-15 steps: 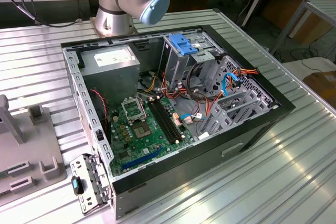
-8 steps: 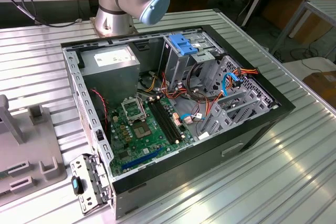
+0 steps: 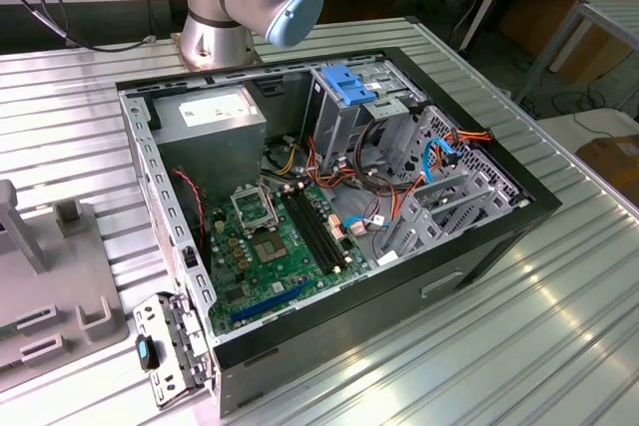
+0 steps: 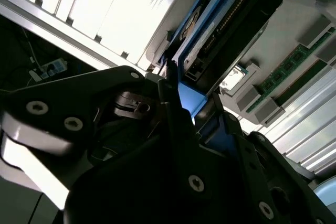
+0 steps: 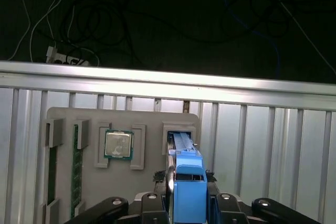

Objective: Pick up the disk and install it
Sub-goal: 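Pick up the disk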

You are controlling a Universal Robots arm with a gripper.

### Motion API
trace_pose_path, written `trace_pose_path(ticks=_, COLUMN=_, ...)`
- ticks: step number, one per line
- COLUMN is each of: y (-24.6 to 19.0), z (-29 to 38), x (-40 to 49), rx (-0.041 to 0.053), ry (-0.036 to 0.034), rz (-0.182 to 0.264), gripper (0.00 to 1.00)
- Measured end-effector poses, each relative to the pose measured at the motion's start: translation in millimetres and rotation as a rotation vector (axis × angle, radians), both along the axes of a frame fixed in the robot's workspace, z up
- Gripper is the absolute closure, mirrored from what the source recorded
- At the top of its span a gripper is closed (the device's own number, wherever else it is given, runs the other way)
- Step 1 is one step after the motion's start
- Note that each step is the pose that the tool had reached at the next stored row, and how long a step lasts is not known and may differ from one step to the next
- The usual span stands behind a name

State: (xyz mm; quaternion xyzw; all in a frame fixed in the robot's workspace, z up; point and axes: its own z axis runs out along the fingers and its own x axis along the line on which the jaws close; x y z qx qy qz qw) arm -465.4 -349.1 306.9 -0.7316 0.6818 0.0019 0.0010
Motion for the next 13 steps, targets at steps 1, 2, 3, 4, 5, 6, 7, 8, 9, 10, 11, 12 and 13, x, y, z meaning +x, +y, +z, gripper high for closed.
trace_pose_path(ticks=1, y=0.0, z=0.0, x=-0.1, rx=0.0000, ry=0.0000, rz=0.000, gripper=0.63)
trace_pose_path(ticks=2, y=0.0, z=0.0, x=-0.1, rx=0.0000, ry=0.0000, rz=0.000, gripper=0.63)
trace_pose_path(ticks=3, y=0.0, z=0.0, x=-0.1, rx=0.0000, ry=0.0000, rz=0.000, gripper=0.63)
trace_pose_path(ticks=4, y=0.0, z=0.0, x=-0.1, rx=0.0000, ry=0.0000, rz=0.000, gripper=0.63)
trace_pose_path(ticks=5, y=0.0, z=0.0, x=-0.2, rx=0.0000, ry=0.0000, rz=0.000, gripper=0.63)
trace_pose_path(ticks=6, y=0.0, z=0.0, x=-0.2, rx=0.0000, ry=0.0000, rz=0.000, gripper=0.63)
trace_pose_path(ticks=7, y=0.0, z=0.0, x=-0.2, rx=0.0000, ry=0.0000, rz=0.000, gripper=0.63)
trace_pose_path(ticks=8, y=0.0, z=0.0, x=-0.2, rx=0.0000, ry=0.0000, rz=0.000, gripper=0.63)
trace_pose_path(ticks=9, y=0.0, z=0.0, x=-0.3, rx=0.0000, ry=-0.0001, rz=0.000, gripper=0.63)
trace_pose_path(ticks=10, y=0.0, z=0.0, x=-0.3, rx=0.0000, ry=-0.0001, rz=0.000, gripper=0.63)
trace_pose_path(ticks=11, y=0.0, z=0.0, x=-0.3, rx=0.0000, ry=0.0000, rz=0.000, gripper=0.63)
trace_pose_path(ticks=12, y=0.0, z=0.0, x=-0.3, rx=0.0000, ry=0.0000, rz=0.000, gripper=0.63)
trace_pose_path(ticks=13, y=0.0, z=0.0, x=-0.4, rx=0.0000, ry=-0.0001, rz=0.000, gripper=0.63)
